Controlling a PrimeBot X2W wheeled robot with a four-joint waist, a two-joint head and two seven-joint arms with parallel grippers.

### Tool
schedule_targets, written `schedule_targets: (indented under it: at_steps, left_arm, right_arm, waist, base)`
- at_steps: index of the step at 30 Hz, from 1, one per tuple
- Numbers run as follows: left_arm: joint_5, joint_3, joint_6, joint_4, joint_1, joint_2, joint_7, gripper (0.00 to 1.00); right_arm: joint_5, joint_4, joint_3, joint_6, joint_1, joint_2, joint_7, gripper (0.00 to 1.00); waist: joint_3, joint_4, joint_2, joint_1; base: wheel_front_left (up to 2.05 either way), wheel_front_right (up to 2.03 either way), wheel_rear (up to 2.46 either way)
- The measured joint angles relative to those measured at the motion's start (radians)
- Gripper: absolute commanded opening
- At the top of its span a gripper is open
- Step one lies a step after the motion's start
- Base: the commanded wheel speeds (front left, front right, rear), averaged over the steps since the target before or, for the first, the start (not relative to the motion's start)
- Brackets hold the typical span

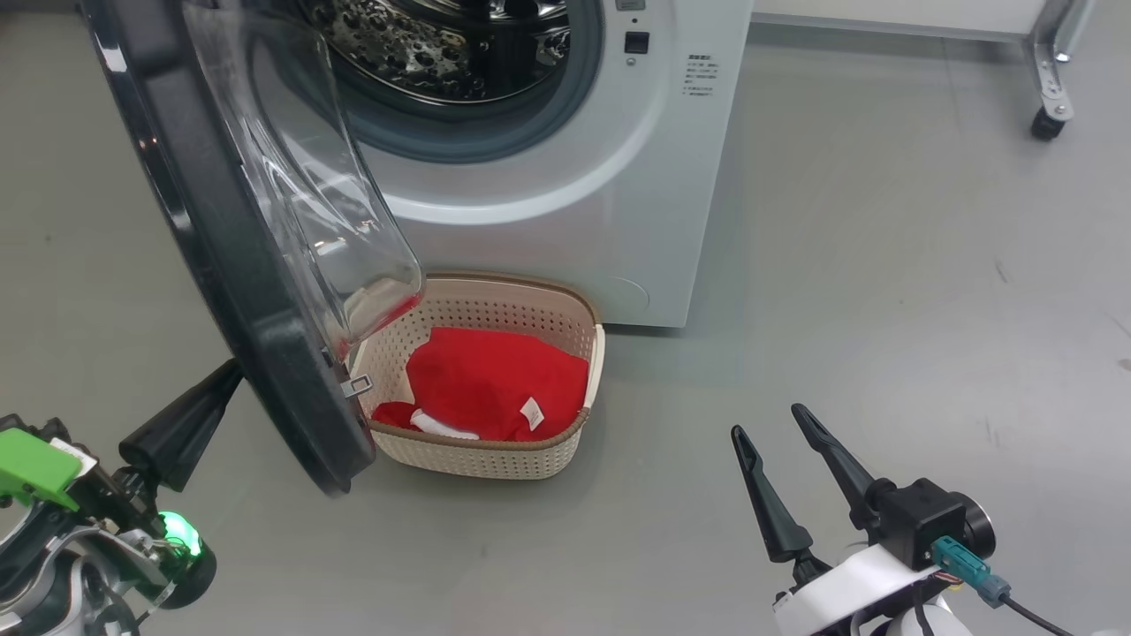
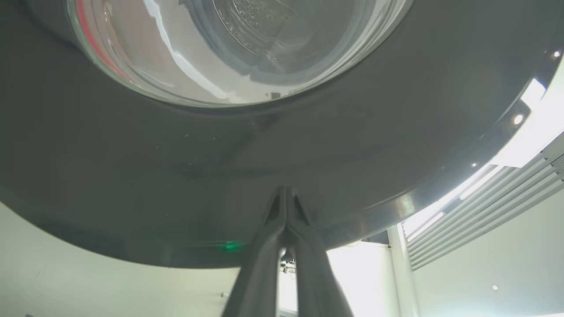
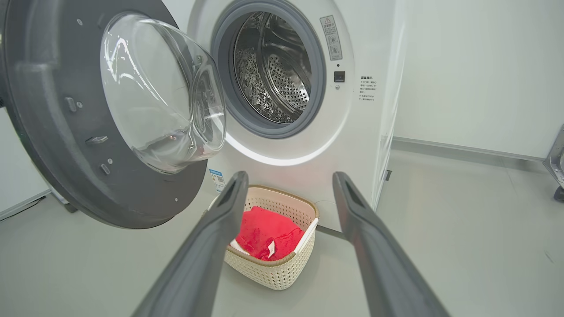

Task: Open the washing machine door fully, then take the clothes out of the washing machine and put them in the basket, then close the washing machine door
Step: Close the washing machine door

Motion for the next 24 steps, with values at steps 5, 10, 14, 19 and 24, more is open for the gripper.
schedule_targets:
  at_steps: [5,10,14,19,24]
  left_arm:
    - [-0.013,-0.012,0.0,-0.018,0.006,-0.012,-0.002,0.0]
    - [-0.023,-0.026,0.0,-0.02,0.007,-0.022,-0.021,0.0]
    - [-0.025,-0.039,0.0,-0.018,0.007,-0.031,-0.046,0.0]
    - [-0.025,-0.036,0.0,0.016,0.006,-0.035,-0.1,0.0]
    - [-0.036,-0.006,0.0,0.054,-0.001,-0.038,-0.172,0.0]
  right_arm:
    - [0.0,0.0,-0.006,0.0,0.0,0.001,0.0,1.0]
    - [0.0,0.0,-0.009,-0.001,0.0,0.002,0.0,1.0]
    - [0.0,-0.001,-0.012,-0.001,0.0,0.003,0.0,1.0]
    - [0.0,-0.001,-0.015,-0.001,-0.001,0.004,0.0,1.0]
    - [0.0,-0.002,-0.017,-0.001,-0.002,0.007,0.0,1.0]
  waist:
    - [-0.002,-0.051,0.0,0.0]
    - [-0.001,-0.106,0.0,0.0]
    - [0.002,-0.151,0.0,0.0]
    - [0.007,-0.207,0.0,0.0]
    - [0.014,-0.262,0.0,0.0]
  base:
    - [0.0,0.0,0.0]
    - [0.0,0.0,0.0]
    - [0.0,0.0,0.0]
    - [0.0,0.0,0.0]
    - [0.0,0.0,0.0]
